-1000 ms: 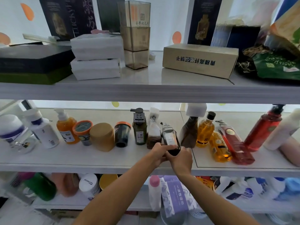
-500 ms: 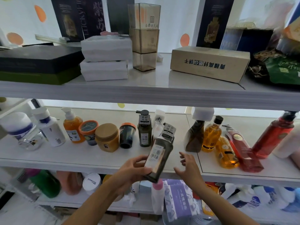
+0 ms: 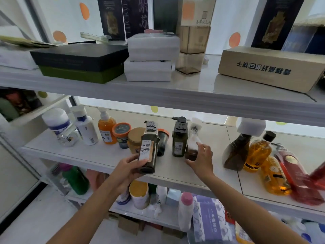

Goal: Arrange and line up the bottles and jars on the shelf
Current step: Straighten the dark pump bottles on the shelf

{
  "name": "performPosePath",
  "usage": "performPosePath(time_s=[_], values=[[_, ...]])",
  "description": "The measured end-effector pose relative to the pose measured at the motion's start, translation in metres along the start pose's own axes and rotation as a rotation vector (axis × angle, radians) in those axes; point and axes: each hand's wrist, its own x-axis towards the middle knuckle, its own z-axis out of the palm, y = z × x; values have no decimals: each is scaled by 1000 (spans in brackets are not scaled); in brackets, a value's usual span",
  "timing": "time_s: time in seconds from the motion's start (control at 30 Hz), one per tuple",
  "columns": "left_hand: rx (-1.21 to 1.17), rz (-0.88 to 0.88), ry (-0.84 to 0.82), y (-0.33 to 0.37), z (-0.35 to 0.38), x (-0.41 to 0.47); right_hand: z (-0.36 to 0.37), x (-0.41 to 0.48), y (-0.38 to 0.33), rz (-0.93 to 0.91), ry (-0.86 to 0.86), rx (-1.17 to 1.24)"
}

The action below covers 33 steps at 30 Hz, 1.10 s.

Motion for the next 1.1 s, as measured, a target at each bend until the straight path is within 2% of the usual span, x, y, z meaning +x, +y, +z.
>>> performPosePath(time_s=[0.3, 1.0, 1.1], values=[[77, -88, 63, 2, 35, 63, 9, 25, -12, -84, -165, -320], [151, -87, 45, -7, 42, 93, -22, 22, 35, 59, -53, -414], [147, -89, 45, -7, 43, 92, -25, 22, 33, 31, -20, -583]])
